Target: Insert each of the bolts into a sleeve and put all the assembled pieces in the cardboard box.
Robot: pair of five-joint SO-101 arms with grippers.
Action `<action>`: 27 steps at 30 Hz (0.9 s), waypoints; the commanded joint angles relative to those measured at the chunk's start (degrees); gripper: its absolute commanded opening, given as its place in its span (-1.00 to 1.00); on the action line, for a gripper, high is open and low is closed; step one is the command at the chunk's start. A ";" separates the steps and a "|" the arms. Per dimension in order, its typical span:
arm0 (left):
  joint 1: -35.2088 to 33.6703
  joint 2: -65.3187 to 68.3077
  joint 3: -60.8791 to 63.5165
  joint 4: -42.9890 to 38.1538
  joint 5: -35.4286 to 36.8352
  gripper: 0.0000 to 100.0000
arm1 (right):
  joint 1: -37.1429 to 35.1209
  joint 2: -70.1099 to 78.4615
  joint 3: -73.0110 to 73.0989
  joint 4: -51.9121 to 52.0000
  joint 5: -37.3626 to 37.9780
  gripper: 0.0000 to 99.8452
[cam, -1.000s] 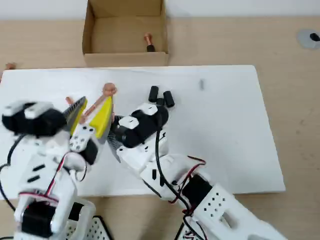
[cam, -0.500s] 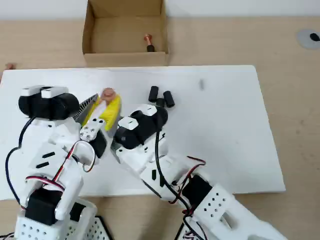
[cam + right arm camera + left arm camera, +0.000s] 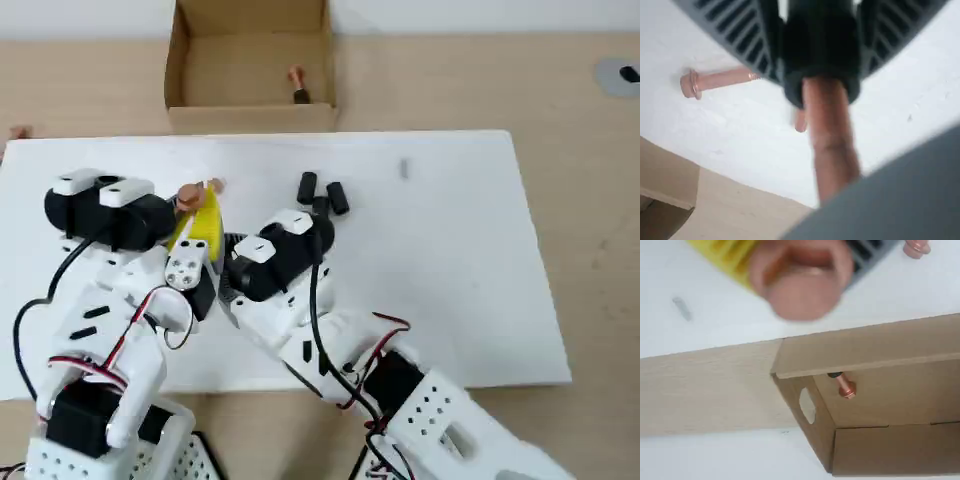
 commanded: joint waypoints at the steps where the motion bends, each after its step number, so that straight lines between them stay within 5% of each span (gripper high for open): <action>1: 0.26 -0.22 -3.69 -0.70 -0.97 -0.99 | 0.04 -1.71 -1.01 -0.53 0.00 -0.98; 13: 2.81 0.22 -9.23 8.53 -7.74 -0.99 | -0.04 -1.71 -3.56 -2.55 3.43 -0.98; 27: 2.90 0.31 -9.58 8.97 -7.74 -0.99 | -0.04 -1.71 1.45 -13.01 8.79 -0.98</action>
